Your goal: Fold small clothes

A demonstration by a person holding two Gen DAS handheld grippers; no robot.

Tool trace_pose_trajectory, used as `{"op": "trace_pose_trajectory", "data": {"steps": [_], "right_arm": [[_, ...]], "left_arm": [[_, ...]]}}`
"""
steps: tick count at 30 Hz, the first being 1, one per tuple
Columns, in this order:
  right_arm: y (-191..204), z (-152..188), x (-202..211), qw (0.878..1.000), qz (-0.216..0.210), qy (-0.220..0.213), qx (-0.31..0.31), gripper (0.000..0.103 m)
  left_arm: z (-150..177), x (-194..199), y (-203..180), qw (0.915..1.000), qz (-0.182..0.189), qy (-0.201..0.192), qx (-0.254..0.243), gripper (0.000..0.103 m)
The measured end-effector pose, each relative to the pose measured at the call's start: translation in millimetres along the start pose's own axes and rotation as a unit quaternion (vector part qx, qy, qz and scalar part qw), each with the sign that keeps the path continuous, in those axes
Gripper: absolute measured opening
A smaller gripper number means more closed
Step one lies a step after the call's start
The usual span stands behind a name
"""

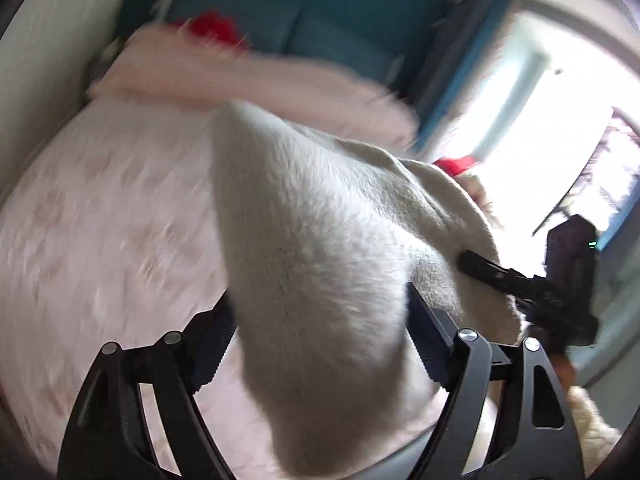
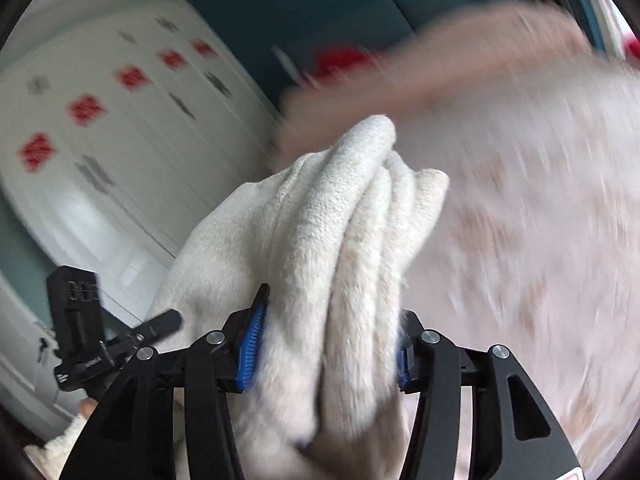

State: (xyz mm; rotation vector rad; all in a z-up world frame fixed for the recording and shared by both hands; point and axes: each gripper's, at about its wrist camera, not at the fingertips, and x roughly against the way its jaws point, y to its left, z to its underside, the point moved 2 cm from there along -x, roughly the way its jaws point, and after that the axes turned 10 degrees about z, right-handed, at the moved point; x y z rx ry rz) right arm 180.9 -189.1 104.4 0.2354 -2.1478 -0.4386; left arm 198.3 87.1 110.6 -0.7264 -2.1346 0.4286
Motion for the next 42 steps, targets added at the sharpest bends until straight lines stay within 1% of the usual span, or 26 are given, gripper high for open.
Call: {"op": "trace_pose_trajectory", "data": {"steps": [2, 3, 4, 6, 8, 10, 12, 13, 14, 16, 18, 19, 20, 22, 25, 28, 29, 30, 31, 32, 33, 35, 37, 39, 41, 42], "right_arm": [[-31, 42, -41, 0.996, 0.057, 0.065, -0.024, 0.043], [-42, 60, -46, 0.994, 0.066, 0.08, -0.03, 0.042], [-46, 69, -41, 0.994, 0.062, 0.077, -0.036, 0.042], [-47, 78, -23, 0.996, 0.058, 0.06, -0.039, 0.042], [-39, 71, -11, 0.997, 0.064, 0.047, -0.019, 0.042], [-30, 59, -3, 0.997, 0.072, 0.03, 0.006, 0.042], [-19, 49, -6, 0.997, 0.069, 0.028, 0.018, 0.039], [-19, 49, -12, 0.997, 0.07, 0.03, 0.024, 0.029], [-15, 48, -18, 0.996, 0.076, 0.031, 0.034, 0.011], [-10, 53, -30, 0.993, 0.103, 0.042, 0.049, 0.007], [-17, 56, -37, 0.99, 0.121, 0.052, 0.042, 0.009], [-23, 58, -38, 0.99, 0.126, 0.053, 0.035, 0.018], [-30, 57, -38, 0.989, 0.132, 0.054, 0.028, 0.04], [-39, 53, -37, 0.989, 0.14, 0.046, 0.019, 0.067], [-54, 42, -58, 0.99, 0.126, 0.066, -0.007, 0.075], [-66, 40, -97, 0.988, 0.088, 0.114, -0.051, 0.074], [-68, 42, -111, 0.987, 0.066, 0.129, -0.07, 0.06], [-69, 42, -119, 0.986, 0.052, 0.137, -0.083, 0.053], [-67, 39, -121, 0.986, 0.048, 0.137, -0.088, 0.044], [-60, 33, -117, 0.988, 0.045, 0.127, -0.081, 0.039], [-51, 26, -108, 0.991, 0.038, 0.113, -0.068, 0.038], [-30, 14, -87, 0.995, 0.012, 0.085, -0.042, 0.037], [-16, 7, -75, 0.998, 0.003, 0.067, -0.014, 0.037], [-23, 16, -88, 0.996, 0.03, 0.081, -0.004, 0.044], [-43, 33, -110, 0.988, 0.104, 0.115, 0.014, 0.051], [-58, 41, -109, 0.988, 0.104, 0.115, -0.007, 0.051]], "left_arm": [[40, -32, 43, 0.9959, -0.069, 0.05, 0.032, 0.074], [57, -38, 57, 0.9933, -0.084, 0.067, 0.042, 0.071], [71, -37, 64, 0.9922, -0.087, 0.075, 0.049, 0.072], [80, -22, 60, 0.9933, -0.077, 0.061, 0.06, 0.072], [76, -9, 47, 0.9948, -0.07, 0.04, 0.062, 0.073], [70, -1, 29, 0.9968, -0.045, 0.01, 0.066, 0.079], [66, 1, 16, 0.997, -0.037, 0.001, 0.068, 0.081], [65, -5, 12, 0.9972, -0.035, 0.004, 0.067, 0.081], [59, -8, 6, 0.9973, -0.035, 0.007, 0.064, 0.081], [59, -27, -2, 0.9971, -0.057, 0.015, 0.047, 0.08], [59, -40, -6, 0.9953, -0.078, 0.034, 0.045, 0.079], [60, -43, -2, 0.9946, -0.077, 0.038, 0.058, 0.079], [63, -40, 5, 0.9951, -0.058, 0.031, 0.074, 0.079], [63, -33, 20, 0.9928, -0.036, 0.019, 0.113, 0.087], [60, -39, 52, 0.9855, -0.031, 0.015, 0.166, 0.092], [65, -67, 82, 0.9736, -0.015, 0.052, 0.222, 0.092], [70, -78, 90, 0.969, -0.005, 0.066, 0.238, 0.08], [72, -87, 93, 0.9659, 0.013, 0.079, 0.246, 0.067], [72, -88, 93, 0.9657, 0.01, 0.08, 0.247, 0.064], [69, -83, 90, 0.9686, 0.009, 0.072, 0.238, 0.054], [64, -75, 84, 0.9715, 0.015, 0.065, 0.227, 0.047], [52, -50, 72, 0.9786, 0.014, 0.044, 0.2, 0.042], [47, -28, 67, 0.9827, -0.01, 0.025, 0.183, 0.039], [52, -28, 74, 0.9835, -0.03, 0.033, 0.175, 0.037], [64, -42, 84, 0.9794, -0.065, 0.071, 0.178, 0.037], [69, -43, 84, 0.9789, -0.066, 0.075, 0.178, 0.038]]}}
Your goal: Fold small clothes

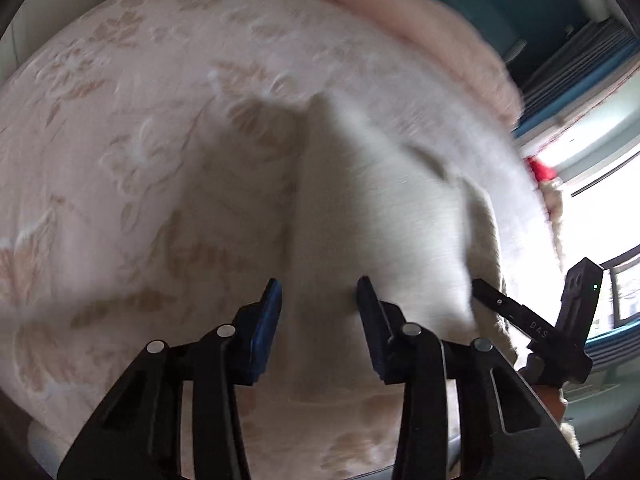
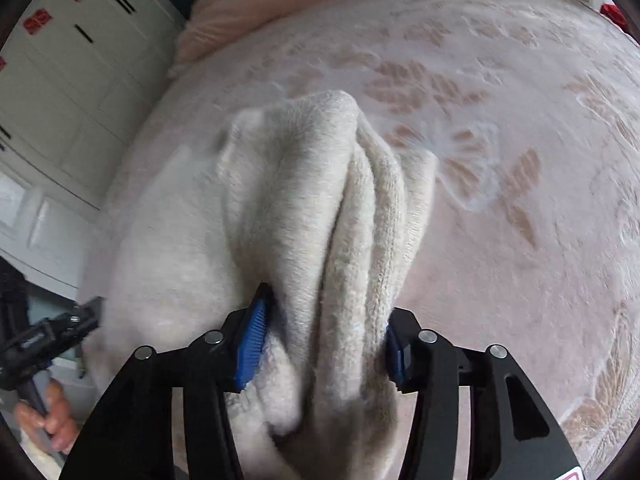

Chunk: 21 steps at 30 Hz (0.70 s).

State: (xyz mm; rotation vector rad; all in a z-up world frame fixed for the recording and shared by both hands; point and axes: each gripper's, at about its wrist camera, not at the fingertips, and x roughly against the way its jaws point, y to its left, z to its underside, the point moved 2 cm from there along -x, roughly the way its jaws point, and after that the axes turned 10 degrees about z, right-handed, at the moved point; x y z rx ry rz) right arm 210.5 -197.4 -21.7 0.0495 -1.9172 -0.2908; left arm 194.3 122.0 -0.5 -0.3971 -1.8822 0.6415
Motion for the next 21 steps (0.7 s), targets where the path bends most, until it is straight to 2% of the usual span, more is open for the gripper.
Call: {"op": "trace_pose_trajectory", "data": {"steps": [1, 3, 5, 6, 7, 9, 11, 12, 13, 14, 16, 19, 21], "right_arm": [[-11, 3, 8, 0.999, -0.02, -0.008, -0.032, 0.051], [-24, 6, 41, 0.997, 0.0, -0.041, -0.065, 0.05], [-15, 9, 81, 0.996, 0.0, -0.083, -0.039, 0.03], [-7, 12, 93, 0.996, -0.006, -0.089, -0.024, 0.025], [3, 16, 102, 0.996, -0.01, -0.092, -0.003, 0.014], [26, 29, 102, 0.996, -0.004, -0.08, 0.048, 0.008], [35, 44, 78, 0.995, 0.028, -0.052, 0.08, 0.007], [30, 52, 56, 0.994, 0.06, -0.031, 0.087, 0.007], [21, 58, 39, 0.994, 0.072, -0.013, 0.08, 0.008], [12, 61, 36, 0.997, 0.055, -0.01, 0.059, 0.008], [10, 59, 62, 0.999, 0.032, -0.026, 0.028, 0.009], [29, 57, 100, 0.996, 0.016, -0.064, 0.051, 0.009], [39, 57, 95, 0.995, 0.022, -0.063, 0.077, 0.009]], "left_arm": [[3, 4, -3, 1.0, 0.008, -0.004, -0.002, 0.038], [10, 24, -23, 0.999, -0.006, -0.024, -0.038, 0.039], [20, 41, -56, 0.9942, -0.013, -0.043, -0.098, 0.041], [26, 45, -69, 0.9917, -0.007, -0.046, -0.12, 0.043], [32, 45, -81, 0.9891, -0.006, -0.045, -0.14, 0.043], [39, 33, -93, 0.985, -0.022, -0.029, -0.169, 0.043], [48, 5, -88, 0.9834, -0.053, -0.003, -0.173, 0.043], [52, -12, -77, 0.9842, -0.066, 0.021, -0.163, 0.043], [57, -28, -64, 0.9845, -0.083, 0.039, -0.15, 0.043], [59, -33, -59, 0.9848, -0.087, 0.044, -0.144, 0.044], [64, -22, -65, 0.9843, -0.089, 0.031, -0.149, 0.043], [67, -5, -75, 0.9827, -0.091, 0.02, -0.16, 0.044], [70, -13, -66, 0.9823, -0.1, 0.03, -0.155, 0.044]]}}
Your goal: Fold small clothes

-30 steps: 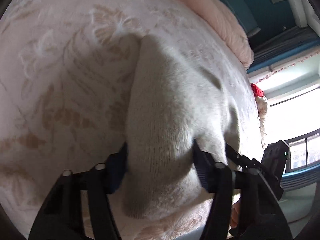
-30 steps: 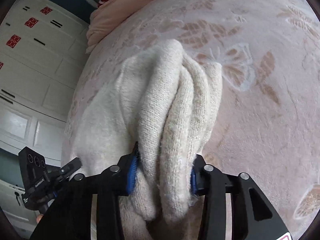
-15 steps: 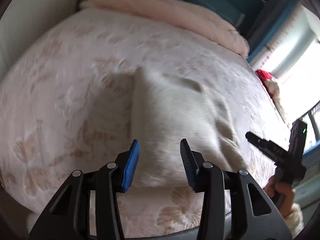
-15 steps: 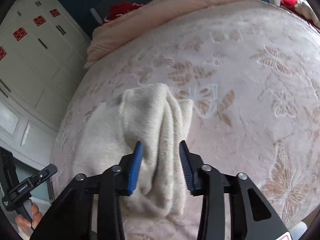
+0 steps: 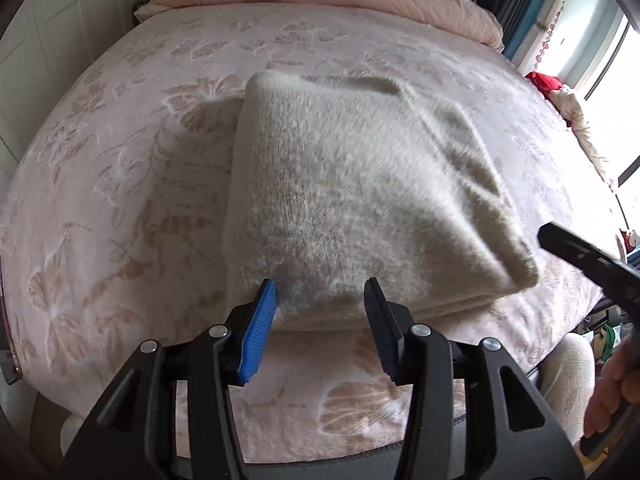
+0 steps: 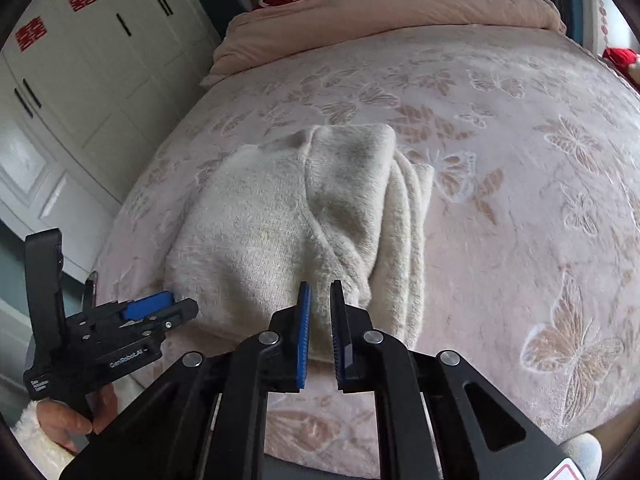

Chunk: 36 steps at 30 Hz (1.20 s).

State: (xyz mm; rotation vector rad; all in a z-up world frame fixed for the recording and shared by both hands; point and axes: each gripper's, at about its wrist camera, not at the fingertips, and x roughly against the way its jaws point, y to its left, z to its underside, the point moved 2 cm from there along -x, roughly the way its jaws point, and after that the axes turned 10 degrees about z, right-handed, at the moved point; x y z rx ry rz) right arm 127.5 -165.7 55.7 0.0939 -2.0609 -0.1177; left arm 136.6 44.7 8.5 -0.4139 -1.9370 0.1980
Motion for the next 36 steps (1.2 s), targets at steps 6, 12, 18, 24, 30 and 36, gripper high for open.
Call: {"op": "trace_pose_trajectory", "data": {"steps": [6, 12, 18, 24, 30, 36], "right_arm": [[-5, 15, -23, 0.998, 0.042, 0.037, 0.004, 0.006], [11, 22, 41, 0.994, 0.096, -0.038, 0.03, 0.039], [2, 48, 43, 0.992, 0.121, -0.042, 0.005, 0.055], [5, 72, 50, 0.991, 0.128, -0.028, -0.011, 0.061], [16, 92, 63, 0.99, 0.136, -0.039, -0.002, 0.064], [15, 97, 66, 0.99, 0.135, -0.039, -0.002, 0.064]], "left_arm": [[1, -3, -6, 0.9997, -0.025, 0.006, -0.003, 0.044], [11, 41, -33, 0.9973, -0.054, -0.042, -0.029, 0.085], [32, 63, -56, 0.993, -0.073, -0.075, -0.054, 0.095], [56, 68, -66, 0.9887, -0.095, -0.103, -0.054, 0.096], [76, 66, -67, 0.9895, -0.095, -0.104, -0.032, 0.096], [88, 72, -74, 0.9839, -0.125, -0.117, -0.05, 0.096]]}}
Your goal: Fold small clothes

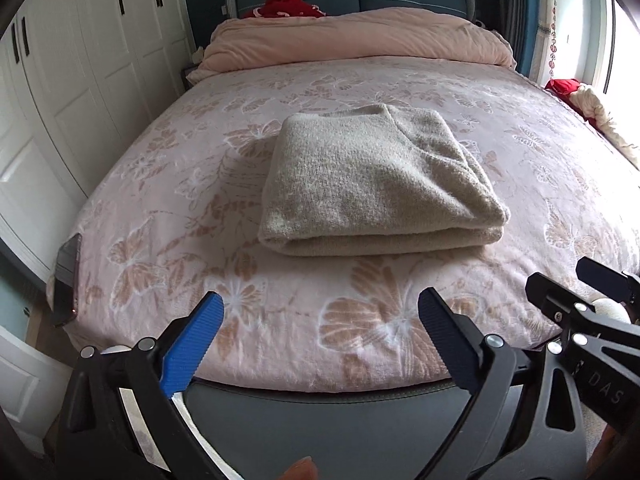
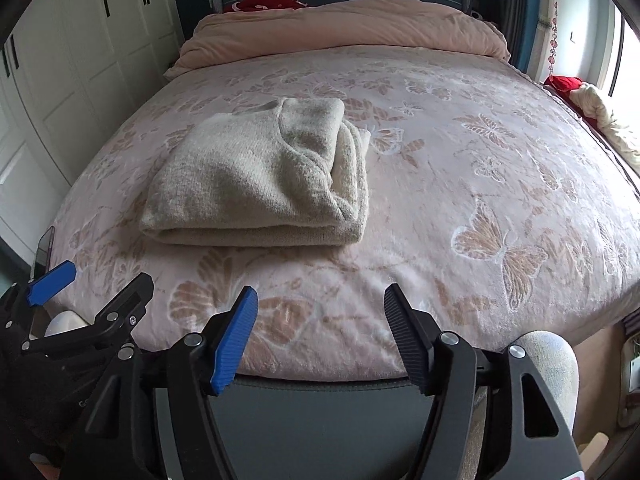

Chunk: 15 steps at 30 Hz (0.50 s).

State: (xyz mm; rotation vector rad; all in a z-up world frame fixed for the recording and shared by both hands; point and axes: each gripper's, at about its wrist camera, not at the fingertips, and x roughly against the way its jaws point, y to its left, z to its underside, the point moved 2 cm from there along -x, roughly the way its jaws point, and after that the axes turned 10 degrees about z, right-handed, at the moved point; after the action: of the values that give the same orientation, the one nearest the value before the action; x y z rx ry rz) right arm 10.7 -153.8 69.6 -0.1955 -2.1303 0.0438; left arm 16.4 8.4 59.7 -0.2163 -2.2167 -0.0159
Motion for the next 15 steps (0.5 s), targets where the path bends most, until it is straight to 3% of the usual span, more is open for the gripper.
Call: {"op": "trace_pose_trajectory", "data": {"steps": [15], "right_arm": [[0, 12, 1, 1.0, 0.02, -0.01, -0.013, 0.064]], "left_arm": [[6, -3, 0, 0.9996, -0.018, 0.019, 0.014, 0.095]]}}
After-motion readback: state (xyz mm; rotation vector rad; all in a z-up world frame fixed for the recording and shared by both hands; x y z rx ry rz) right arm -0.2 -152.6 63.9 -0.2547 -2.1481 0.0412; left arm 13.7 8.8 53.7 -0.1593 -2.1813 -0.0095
